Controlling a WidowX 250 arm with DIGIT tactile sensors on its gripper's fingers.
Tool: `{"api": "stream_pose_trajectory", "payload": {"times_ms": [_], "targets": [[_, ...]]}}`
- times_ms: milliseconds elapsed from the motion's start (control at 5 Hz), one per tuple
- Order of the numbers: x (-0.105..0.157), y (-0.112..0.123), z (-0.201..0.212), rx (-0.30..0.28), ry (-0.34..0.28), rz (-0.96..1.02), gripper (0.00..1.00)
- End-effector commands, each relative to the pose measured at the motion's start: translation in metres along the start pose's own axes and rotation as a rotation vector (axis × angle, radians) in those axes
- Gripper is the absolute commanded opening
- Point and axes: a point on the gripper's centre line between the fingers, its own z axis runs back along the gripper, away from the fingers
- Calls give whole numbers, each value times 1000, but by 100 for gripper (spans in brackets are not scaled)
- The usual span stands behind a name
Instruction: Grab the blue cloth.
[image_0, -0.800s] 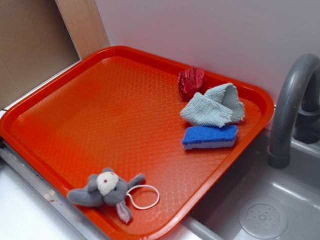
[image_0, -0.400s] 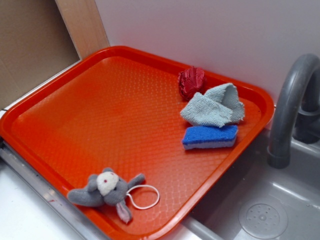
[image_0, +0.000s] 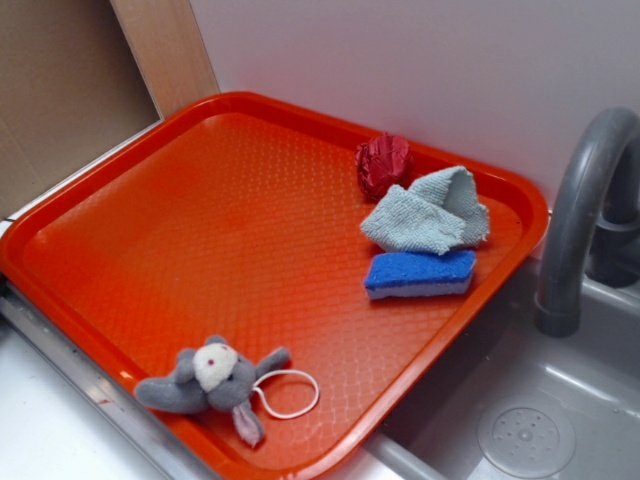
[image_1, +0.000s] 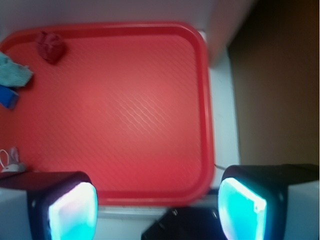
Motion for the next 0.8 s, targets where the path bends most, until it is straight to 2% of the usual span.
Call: {"api": "stream_pose_trajectory", "payload": {"times_ms": [0,200,400,600], "targets": [[67,-89,-2,-46,-171,-285,100],[85,-135,-19,-95,-220,-371,100],[98,-169,-43,-108,-220,-407,100],[109,-198,-88,-82,-176,-470,100]]}}
